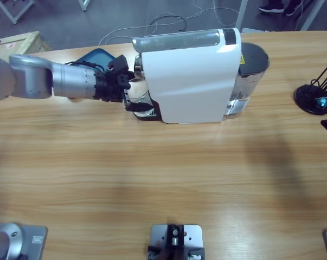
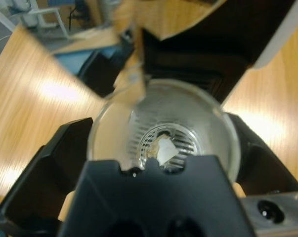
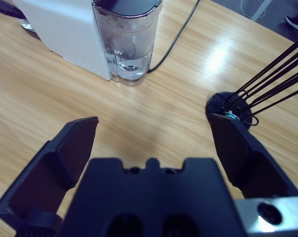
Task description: Pour coffee
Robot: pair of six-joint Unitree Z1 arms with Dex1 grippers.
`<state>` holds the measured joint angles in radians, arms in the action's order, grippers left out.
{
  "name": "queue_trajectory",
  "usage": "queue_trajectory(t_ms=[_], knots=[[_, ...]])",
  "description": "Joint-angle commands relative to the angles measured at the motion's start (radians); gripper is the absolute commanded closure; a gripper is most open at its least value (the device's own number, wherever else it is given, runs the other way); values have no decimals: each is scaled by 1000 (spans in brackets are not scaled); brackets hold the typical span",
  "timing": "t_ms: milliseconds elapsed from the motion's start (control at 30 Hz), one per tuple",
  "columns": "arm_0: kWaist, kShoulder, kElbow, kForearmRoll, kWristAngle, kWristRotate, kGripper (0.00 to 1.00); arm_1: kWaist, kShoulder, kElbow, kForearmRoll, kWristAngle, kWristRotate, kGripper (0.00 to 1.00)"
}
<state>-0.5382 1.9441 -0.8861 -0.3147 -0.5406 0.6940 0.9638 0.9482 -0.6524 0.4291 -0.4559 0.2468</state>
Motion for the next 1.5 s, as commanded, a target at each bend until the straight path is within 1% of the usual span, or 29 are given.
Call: queue_trajectory(t_ms=[33,133,300,333,367,400,433,500,533,567,600,667,733,800,867,967,1033,1167,1333,1500], knots=[[95,-144,122,-20,-51,-25,18,6,-7,27,0,-15,-1,4],[138,-249,181,-20,-135,-44,18,6,-6,26,0,-16,-1,4],[149,-410,302,-18,-176,-122,18,6,0,18,3,-22,-5,4],[150,-444,332,-18,-175,-152,18,6,3,-1,9,-31,-9,19],[150,-480,361,-18,-177,-209,18,6,6,-42,19,-38,-11,76],[150,-528,393,-18,-181,-311,18,6,17,-105,32,-38,-12,183],[148,-565,410,-17,-179,-405,11,0,45,-180,47,-40,-12,324],[146,-638,427,-4,-150,-552,4,-44,146,-361,97,5,23,651],[144,-677,429,16,-126,-601,4,-71,199,-443,142,33,34,810],[138,-710,427,44,-102,-617,4,-100,254,-518,180,58,37,960],[125,-736,419,84,-71,-617,4,-123,304,-576,198,76,37,1000],[98,-771,391,176,20,-616,4,-164,400,-665,202,112,37,1000],[70,-809,355,281,135,-613,4,-198,509,-765,243,122,37,1000],[18,-806,311,378,204,-610,4,-234,623,-883,322,134,28,1000],[-43,-792,293,434,268,-610,4,-255,701,-973,372,157,20,1000],[-84,-791,298,437,289,-607,4,-280,797,-1099,458,218,17,1000],[-88,-785,289,427,283,-604,4,-293,857,-1168,508,258,8,1000],[-88,-777,261,414,300,-589,4,-316,940,-1235,554,313,8,1000],[-88,-739,251,402,316,-572,4,-318,996,-1244,564,329,7,1000],[-88,-701,257,356,312,-570,4,-321,1029,-1247,555,329,5,1000]])
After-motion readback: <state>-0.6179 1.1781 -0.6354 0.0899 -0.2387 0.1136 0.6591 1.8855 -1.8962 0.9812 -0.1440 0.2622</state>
